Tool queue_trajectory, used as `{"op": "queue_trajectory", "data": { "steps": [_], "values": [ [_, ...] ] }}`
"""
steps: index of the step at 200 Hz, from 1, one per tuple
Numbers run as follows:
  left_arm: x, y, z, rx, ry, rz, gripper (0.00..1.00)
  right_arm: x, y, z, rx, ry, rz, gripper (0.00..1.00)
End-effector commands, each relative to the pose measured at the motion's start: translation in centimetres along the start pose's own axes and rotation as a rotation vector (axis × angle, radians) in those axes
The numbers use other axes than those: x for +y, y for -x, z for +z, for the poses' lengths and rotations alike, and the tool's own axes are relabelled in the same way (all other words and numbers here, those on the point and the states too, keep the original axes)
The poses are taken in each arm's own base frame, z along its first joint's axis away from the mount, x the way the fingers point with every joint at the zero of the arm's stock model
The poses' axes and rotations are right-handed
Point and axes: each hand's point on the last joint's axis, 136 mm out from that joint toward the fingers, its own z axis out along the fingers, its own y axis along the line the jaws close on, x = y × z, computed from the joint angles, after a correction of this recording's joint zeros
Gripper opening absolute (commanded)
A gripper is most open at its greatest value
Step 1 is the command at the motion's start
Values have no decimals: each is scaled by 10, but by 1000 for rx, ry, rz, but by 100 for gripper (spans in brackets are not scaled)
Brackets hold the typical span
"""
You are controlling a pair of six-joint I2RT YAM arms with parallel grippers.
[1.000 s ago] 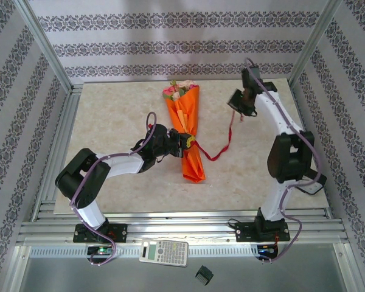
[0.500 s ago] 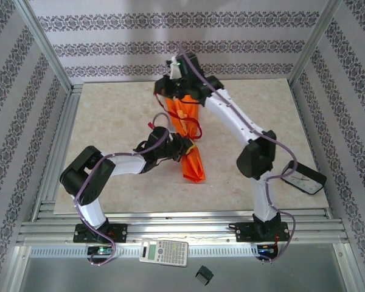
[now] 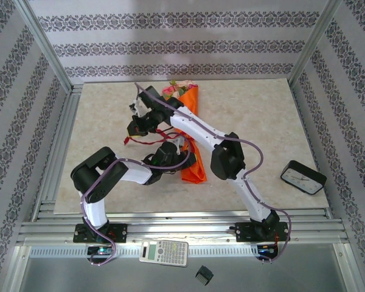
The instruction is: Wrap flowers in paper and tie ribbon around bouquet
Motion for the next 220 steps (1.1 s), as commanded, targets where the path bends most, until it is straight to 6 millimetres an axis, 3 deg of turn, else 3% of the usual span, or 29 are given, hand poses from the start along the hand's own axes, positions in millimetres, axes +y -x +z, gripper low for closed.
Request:
{"op": "queue_trajectory", "data": {
  "steps": [1, 17, 41, 63, 94, 117, 135, 156, 167, 185, 204, 220],
  "values": [
    [-5, 6, 2, -48, -17, 88, 0, 15, -27, -3, 91, 9, -84, 0],
    [-9, 7, 1, -49, -30, 89, 0, 13, -35, -10, 103, -28, -107, 0],
    [-14, 9, -2, -53, -45, 78, 0, 12, -20, -39, 22, -80, -117, 42],
    [-24, 11, -5, -48, -62, 65, 0, 19, 5, -79, -86, -95, -111, 56],
    [-45, 25, -13, -57, -94, 30, 0, 11, 40, -151, -260, -145, -29, 58],
    [-60, 47, -25, -76, -111, -46, 0, -12, 54, -213, -428, -257, 87, 52],
    [-64, 66, -34, -66, -112, -142, 0, -37, 47, -259, -561, -359, 210, 47],
    [-58, 88, -41, -34, -117, -309, 0, -74, 11, -288, -689, -478, 405, 38],
    [-49, 98, -42, -4, -107, -405, 0, -92, -19, -288, -725, -524, 501, 33],
    [-40, 114, -42, 56, -130, -526, 0, -101, -61, -271, -736, -603, 547, 29],
    [-32, 123, -40, 140, -140, -611, 0, -96, -91, -233, -673, -654, 532, 30],
    [-18, 133, -44, 143, -119, -659, 0, -85, -102, -193, -618, -653, 499, 31]
  ]
}}
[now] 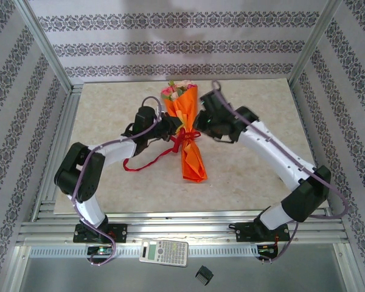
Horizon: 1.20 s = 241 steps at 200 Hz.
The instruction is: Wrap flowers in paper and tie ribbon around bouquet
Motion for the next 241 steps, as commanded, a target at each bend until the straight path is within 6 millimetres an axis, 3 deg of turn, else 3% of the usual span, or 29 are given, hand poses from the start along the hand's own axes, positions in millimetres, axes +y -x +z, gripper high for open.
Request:
{"op": "queue_trajectory", "data": {
  "steps": [1, 34, 66, 105, 146, 176, 212, 222, 236, 241],
  "values": [
    [19, -5, -4, 127, 62, -183, 0, 8, -30, 24, -40, -59, 28, 31],
    [18, 33, -18, 85, 37, -233, 0, 40, -83, 67, 40, -72, -34, 37],
    [15, 56, -15, 80, -7, -278, 0, 51, -107, 102, 40, -131, 15, 43],
    [23, 78, -12, 57, -47, -329, 0, 56, -111, 149, -21, -201, 97, 51],
    [25, 93, -6, 46, -62, -352, 0, 58, -106, 194, -58, -230, 122, 50],
    [28, 98, -4, 32, -63, -369, 0, 54, -103, 218, -69, -251, 116, 43],
    [30, 101, -3, 26, -60, -378, 0, 46, -104, 243, -38, -267, 119, 29],
    [30, 102, -3, 25, -61, -379, 0, 46, -105, 249, -22, -262, 111, 20],
    [30, 103, -3, 21, -60, -380, 0, 51, -105, 251, -6, -242, 90, 1],
    [30, 103, -2, 21, -61, -379, 0, 55, -103, 249, -2, -229, 76, 0]
  ]
}}
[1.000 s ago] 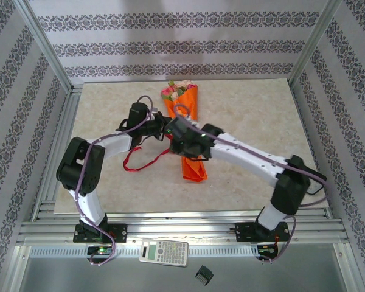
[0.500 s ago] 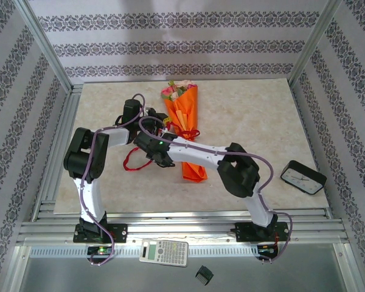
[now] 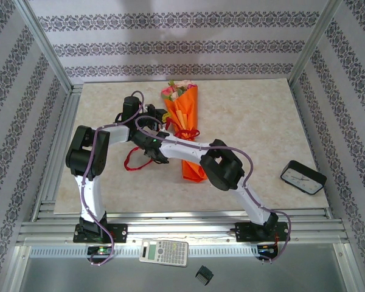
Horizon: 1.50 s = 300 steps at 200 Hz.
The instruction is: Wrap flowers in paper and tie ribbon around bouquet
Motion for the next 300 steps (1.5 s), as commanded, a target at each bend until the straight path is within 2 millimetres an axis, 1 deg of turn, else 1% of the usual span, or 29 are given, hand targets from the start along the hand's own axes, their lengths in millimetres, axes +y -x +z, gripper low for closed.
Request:
{"op": "queue_trajectory", "data": {
  "steps": [1, 16, 33, 48, 58, 71, 85, 118, 135, 148, 160, 168, 189, 213, 232, 254, 279, 300],
  "values": [
    [-11, 7, 0, -4, -36, 16, 0, 10, 5, 11, 6, 29, -25, 0],
    [-11, 8, 0, -5, -35, 16, 0, 23, 12, -6, -6, 85, -82, 0],
    [-11, 9, 0, -11, -36, 18, 0, 35, 23, -38, -26, 162, -129, 0],
    [-12, 10, 0, -19, -40, 21, 0, 37, 29, -62, -13, 207, -167, 0],
    [-13, 10, 0, -22, -42, 23, 0, 37, 28, -76, 13, 237, -192, 0],
    [-13, 12, 0, -28, -41, 22, 0, 33, 25, -89, 55, 261, -221, 0],
    [-15, 12, 1, -34, -44, 27, 0, 32, 17, -100, 125, 307, -257, 0],
    [-15, 14, 4, -44, -50, 30, 0, 33, 0, -130, 227, 397, -382, 0],
    [-15, 13, 7, -45, -51, 32, 0, 27, -5, -144, 260, 422, -409, 0],
    [-15, 12, 10, -43, -51, 34, 0, 13, -7, -147, 274, 408, -406, 0],
    [-16, 11, 12, -42, -53, 35, 0, -2, -4, -148, 277, 390, -398, 0],
    [-17, 9, 13, -41, -56, 38, 0, -16, -1, -144, 284, 365, -384, 0],
    [-17, 2, 16, -35, -57, 42, 0, -48, 14, -142, 290, 329, -335, 0],
    [-15, -3, 11, -49, -46, 44, 0, -74, 33, -142, 299, 304, -298, 0],
    [-12, -5, 5, -68, -36, 50, 0, -89, 47, -141, 317, 288, -270, 0],
    [-10, -9, 0, -83, -32, 55, 0, -106, 56, -139, 361, 267, -240, 0],
    [-8, -13, -4, -99, -30, 59, 0, -116, 72, -142, 346, 276, -225, 0],
    [-11, -18, -7, -103, -40, 58, 0, -121, 83, -138, 348, 269, -205, 0]
  ]
}}
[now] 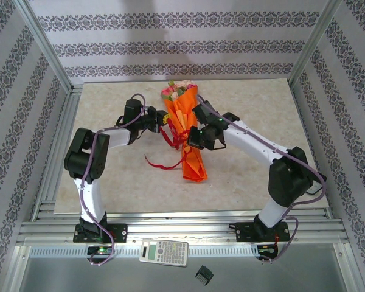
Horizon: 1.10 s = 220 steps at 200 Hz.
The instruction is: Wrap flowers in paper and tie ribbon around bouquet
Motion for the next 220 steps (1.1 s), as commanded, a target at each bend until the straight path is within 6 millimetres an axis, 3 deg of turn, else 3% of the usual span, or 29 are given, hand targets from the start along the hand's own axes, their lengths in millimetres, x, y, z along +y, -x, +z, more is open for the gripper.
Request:
{"op": "queue_trajectory", "data": {
  "steps": [1, 25, 75, 113, 140, 174, 220],
  "values": [
    [-15, -12, -7, -10, -34, 47, 0, -7, -2, -7, 35, 6, -9, 0],
    [-17, -19, -15, -26, -22, 64, 0, -17, 13, -4, 35, -8, 30, 0],
    [-1, -27, -25, -55, 10, 53, 0, -30, 44, 1, 5, -28, 94, 0],
    [-7, -35, -31, -57, -4, 68, 0, -54, 63, 7, -16, -65, 158, 0],
    [-4, -39, -33, -58, 1, 69, 0, -60, 77, 4, -32, -68, 176, 0],
    [1, -44, -30, -54, 4, 62, 0, -67, 88, 9, -30, -73, 191, 0],
    [3, -55, -24, -38, -4, 51, 0, -74, 87, 32, 25, -57, 208, 0]
  ]
}}
